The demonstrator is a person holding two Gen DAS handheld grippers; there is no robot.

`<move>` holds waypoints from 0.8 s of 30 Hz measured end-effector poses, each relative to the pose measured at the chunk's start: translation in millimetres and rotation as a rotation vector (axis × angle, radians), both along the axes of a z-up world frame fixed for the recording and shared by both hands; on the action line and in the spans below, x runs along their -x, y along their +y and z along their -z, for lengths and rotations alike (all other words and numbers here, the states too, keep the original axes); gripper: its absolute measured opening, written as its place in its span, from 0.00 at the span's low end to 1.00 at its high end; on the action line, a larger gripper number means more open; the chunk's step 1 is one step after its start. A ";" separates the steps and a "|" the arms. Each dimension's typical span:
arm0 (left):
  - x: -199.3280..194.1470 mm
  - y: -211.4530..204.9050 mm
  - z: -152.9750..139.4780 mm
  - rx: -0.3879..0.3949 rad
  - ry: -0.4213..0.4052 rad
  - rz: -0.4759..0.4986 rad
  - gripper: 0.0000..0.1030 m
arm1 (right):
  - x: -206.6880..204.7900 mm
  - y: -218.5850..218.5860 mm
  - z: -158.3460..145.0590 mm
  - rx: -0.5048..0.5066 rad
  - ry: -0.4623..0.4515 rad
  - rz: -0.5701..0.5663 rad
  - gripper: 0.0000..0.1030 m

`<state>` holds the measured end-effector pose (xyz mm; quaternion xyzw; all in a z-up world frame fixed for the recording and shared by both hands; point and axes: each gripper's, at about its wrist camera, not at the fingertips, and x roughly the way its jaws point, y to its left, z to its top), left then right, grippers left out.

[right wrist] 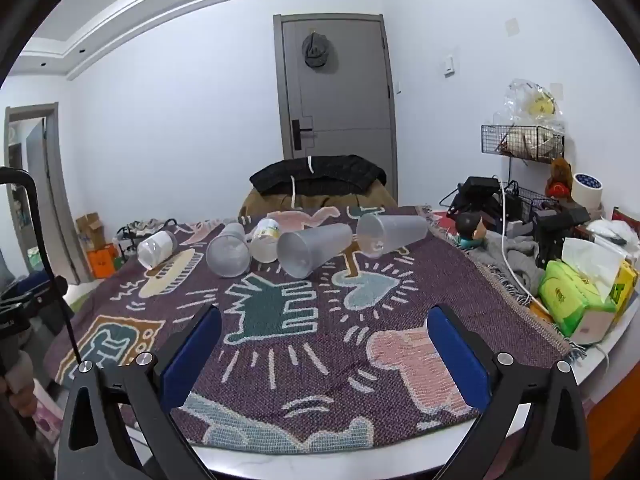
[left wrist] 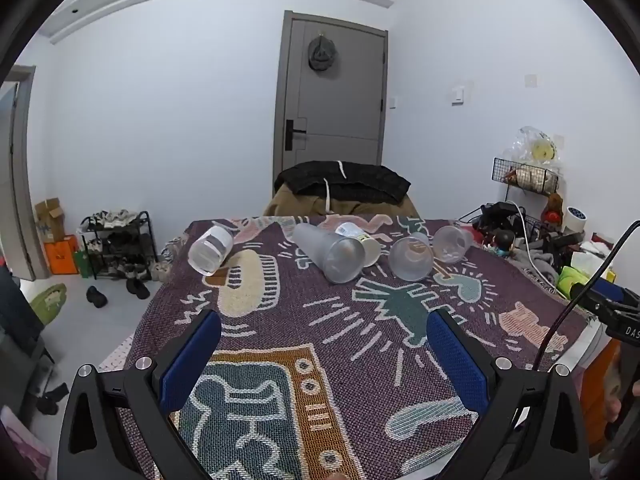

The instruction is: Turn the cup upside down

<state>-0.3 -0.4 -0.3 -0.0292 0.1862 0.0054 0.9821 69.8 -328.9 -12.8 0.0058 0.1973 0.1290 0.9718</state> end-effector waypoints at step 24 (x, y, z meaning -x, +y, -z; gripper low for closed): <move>-7.4 12.8 10.7 0.030 -0.030 -0.002 1.00 | -5.8 16.5 20.5 0.049 0.011 -0.055 1.00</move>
